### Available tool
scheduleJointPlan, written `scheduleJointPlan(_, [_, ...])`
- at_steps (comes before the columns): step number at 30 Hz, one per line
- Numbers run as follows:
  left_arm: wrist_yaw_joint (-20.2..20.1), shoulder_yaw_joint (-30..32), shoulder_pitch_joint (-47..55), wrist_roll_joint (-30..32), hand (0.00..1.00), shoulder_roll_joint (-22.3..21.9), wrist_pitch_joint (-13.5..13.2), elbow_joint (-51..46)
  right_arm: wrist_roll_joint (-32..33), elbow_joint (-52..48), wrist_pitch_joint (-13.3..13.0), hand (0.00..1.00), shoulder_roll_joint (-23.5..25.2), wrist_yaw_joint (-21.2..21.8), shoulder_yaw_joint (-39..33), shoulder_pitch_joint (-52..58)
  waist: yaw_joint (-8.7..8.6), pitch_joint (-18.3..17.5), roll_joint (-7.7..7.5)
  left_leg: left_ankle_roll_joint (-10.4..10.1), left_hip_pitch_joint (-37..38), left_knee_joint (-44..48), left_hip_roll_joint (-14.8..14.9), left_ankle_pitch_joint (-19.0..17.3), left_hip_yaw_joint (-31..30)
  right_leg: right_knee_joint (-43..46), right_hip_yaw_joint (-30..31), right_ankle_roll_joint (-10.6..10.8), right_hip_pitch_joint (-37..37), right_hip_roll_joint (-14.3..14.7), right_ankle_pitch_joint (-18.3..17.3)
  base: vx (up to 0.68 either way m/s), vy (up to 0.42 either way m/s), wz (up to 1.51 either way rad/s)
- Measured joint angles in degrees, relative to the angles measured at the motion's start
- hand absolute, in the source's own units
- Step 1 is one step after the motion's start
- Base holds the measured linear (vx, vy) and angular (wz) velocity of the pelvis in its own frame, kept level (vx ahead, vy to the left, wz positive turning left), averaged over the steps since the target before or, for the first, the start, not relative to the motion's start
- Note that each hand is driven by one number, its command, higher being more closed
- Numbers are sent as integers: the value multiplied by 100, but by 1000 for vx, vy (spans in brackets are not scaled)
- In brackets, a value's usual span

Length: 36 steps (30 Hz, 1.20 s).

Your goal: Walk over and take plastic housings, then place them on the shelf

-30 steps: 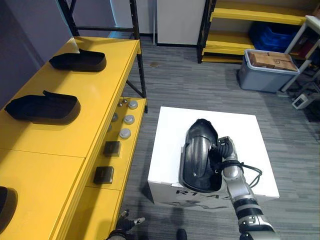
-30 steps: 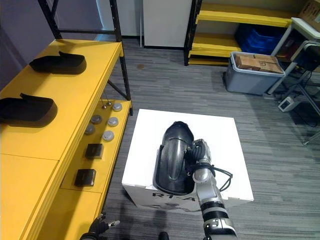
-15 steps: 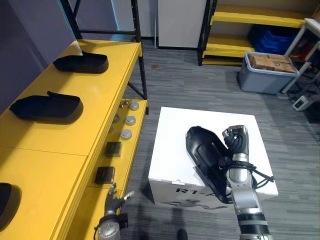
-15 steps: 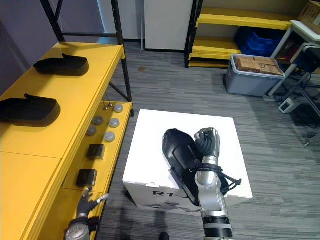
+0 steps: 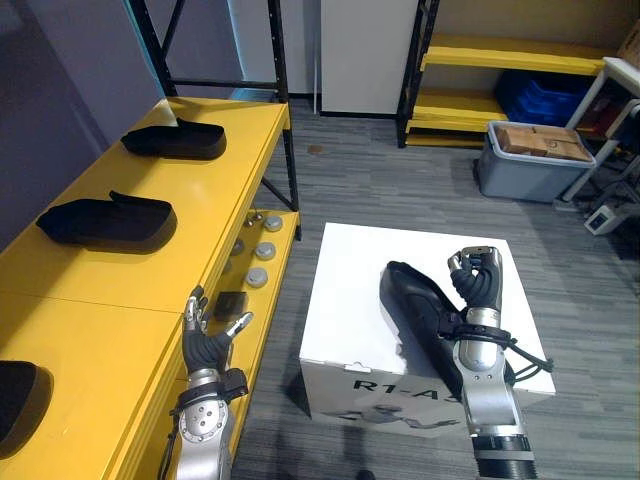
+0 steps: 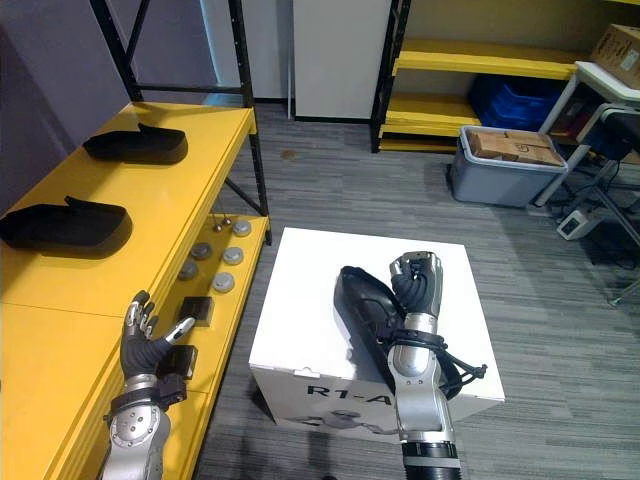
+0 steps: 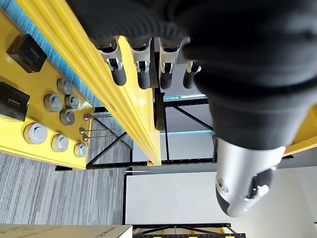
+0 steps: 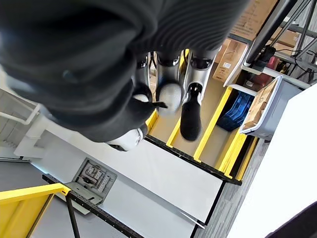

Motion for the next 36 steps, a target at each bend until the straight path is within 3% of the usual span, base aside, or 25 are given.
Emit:
scheduleJointPlan(7, [-65, -5, 14, 6, 0, -39, 16, 441, -2, 0, 0, 0, -3, 112, -5, 84, 1, -62, -3, 0, -74, -1, -1, 0, 4, 19, 5, -1, -81, -1, 2, 10, 19, 0])
scheduleJointPlan(20, [-506, -210, 270, 335, 0, 43, 342, 3373, -37, 97, -8, 0, -366, 297, -133, 685, -5, -158, 0, -4, -74, -32, 8, -1, 38, 3, 51, 2, -111, -10, 10, 0, 0, 0])
scheduleJointPlan(27, [-529, -193, 262, 466, 0, 285, 410, 4426, -181, 1051, -7, 0, -428, 385, -140, 721, -8, -158, 0, -5, -72, -45, -3, 0, 2, 4, 7, 2, -101, -23, 11, 0, 0, 2])
scheduleJointPlan(36, [-539, -188, 100, 466, 0, 402, 402, 4969, -531, 1899, 16, 0, -523, 439, -187, 712, -10, -156, 2, 16, -72, -81, -39, 26, -56, 0, -58, 4, -90, -58, 10, -2, 8, 3])
